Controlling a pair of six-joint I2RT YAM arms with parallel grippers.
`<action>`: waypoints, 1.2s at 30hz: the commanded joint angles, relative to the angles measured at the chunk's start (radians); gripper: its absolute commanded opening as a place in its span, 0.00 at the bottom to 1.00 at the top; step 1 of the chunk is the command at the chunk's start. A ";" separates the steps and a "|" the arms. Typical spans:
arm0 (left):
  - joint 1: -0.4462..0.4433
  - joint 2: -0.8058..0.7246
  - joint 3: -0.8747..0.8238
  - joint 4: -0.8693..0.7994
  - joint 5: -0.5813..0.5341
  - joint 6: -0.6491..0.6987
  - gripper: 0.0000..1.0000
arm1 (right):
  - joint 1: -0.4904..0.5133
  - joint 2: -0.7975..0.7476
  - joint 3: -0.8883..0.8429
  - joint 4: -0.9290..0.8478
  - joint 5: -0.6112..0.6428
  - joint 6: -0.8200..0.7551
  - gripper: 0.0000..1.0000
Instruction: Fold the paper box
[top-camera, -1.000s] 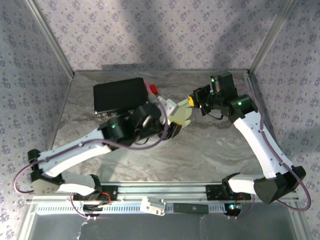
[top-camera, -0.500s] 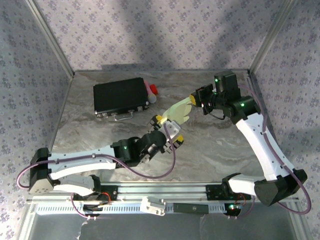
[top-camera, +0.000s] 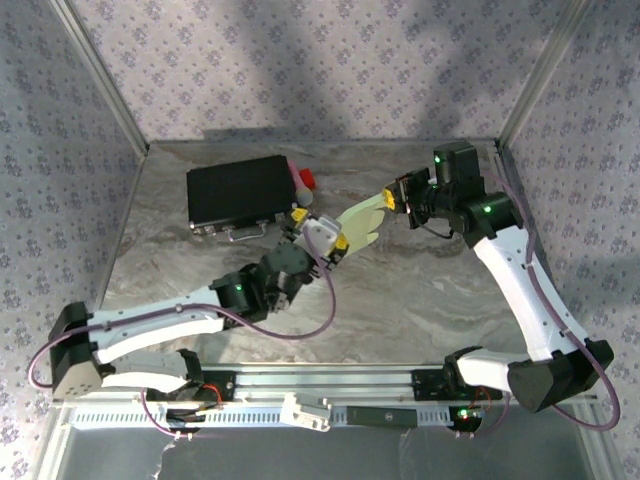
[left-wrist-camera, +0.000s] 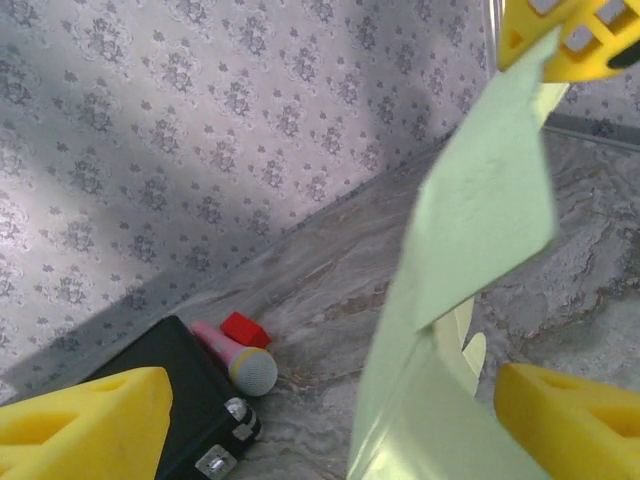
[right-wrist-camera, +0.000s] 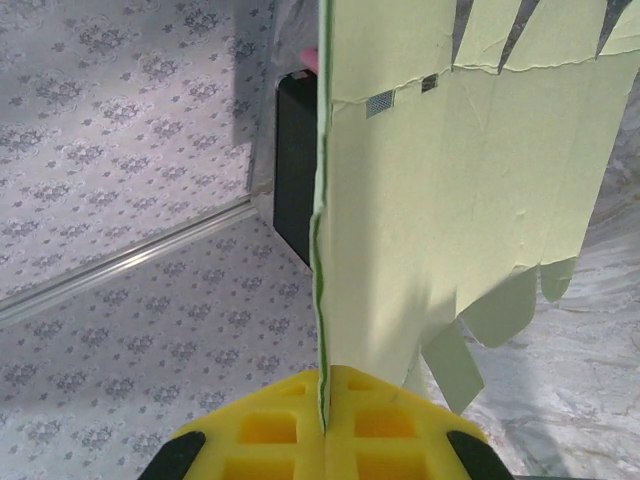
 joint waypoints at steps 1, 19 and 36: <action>0.052 -0.086 -0.008 -0.068 0.116 0.025 0.82 | -0.007 -0.013 0.011 0.004 -0.035 -0.022 0.00; 0.025 -0.187 0.074 -0.186 0.324 -0.122 0.82 | 0.001 -0.019 -0.006 0.035 0.011 -0.089 0.00; 0.218 0.142 0.609 -0.777 0.629 -0.031 0.69 | 0.048 0.017 0.007 0.031 0.037 -0.072 0.00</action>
